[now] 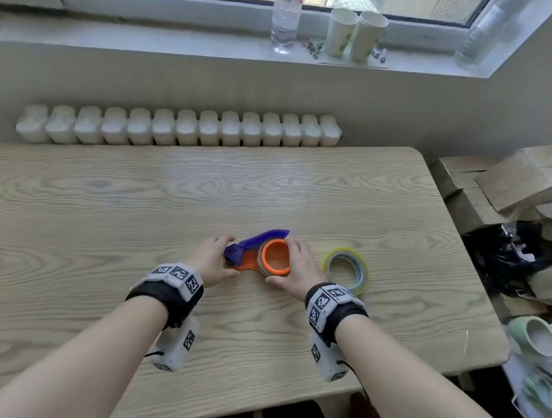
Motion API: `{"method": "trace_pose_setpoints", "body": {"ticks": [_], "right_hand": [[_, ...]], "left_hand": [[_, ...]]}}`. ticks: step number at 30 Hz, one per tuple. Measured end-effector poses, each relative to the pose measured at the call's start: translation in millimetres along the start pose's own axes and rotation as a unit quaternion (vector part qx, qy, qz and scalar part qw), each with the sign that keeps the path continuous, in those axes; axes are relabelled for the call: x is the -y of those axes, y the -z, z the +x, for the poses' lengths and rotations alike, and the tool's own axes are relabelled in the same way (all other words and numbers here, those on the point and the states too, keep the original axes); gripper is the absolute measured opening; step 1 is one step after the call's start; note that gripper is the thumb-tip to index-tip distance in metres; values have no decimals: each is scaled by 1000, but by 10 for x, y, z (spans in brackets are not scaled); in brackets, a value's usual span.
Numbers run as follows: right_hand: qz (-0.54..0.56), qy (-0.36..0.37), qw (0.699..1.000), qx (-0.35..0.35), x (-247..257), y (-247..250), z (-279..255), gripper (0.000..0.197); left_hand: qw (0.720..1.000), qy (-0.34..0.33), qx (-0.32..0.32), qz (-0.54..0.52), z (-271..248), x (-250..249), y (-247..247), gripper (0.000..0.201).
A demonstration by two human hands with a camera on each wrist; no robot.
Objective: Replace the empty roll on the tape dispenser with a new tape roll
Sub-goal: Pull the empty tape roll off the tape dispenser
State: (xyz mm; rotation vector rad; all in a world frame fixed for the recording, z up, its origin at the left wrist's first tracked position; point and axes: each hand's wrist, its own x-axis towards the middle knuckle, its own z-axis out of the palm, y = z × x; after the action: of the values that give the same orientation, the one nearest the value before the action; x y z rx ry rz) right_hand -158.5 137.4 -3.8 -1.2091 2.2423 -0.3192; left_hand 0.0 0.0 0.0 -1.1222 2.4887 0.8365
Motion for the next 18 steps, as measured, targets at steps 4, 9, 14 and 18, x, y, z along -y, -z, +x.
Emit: {"method": "trace_pose_setpoints", "body": {"ticks": [4,9,14,18], "right_hand": [[17,-27,999,-11,-47,-112,107,108],[61,-56,996,-19,-104,-226,209,110],[100,-65,993,-17,-127,-229,228,103],[130,-59,990,-10,-155,-177,191,97]], "left_hand": [[998,2,4,-69,68,39,-111,69],[986,-2,-15,-166,126,18,-164,58],[961,-1,-16,-276,121,32,-208,45],[956,-5,-25,-291,51,-3,-169,35]]}}
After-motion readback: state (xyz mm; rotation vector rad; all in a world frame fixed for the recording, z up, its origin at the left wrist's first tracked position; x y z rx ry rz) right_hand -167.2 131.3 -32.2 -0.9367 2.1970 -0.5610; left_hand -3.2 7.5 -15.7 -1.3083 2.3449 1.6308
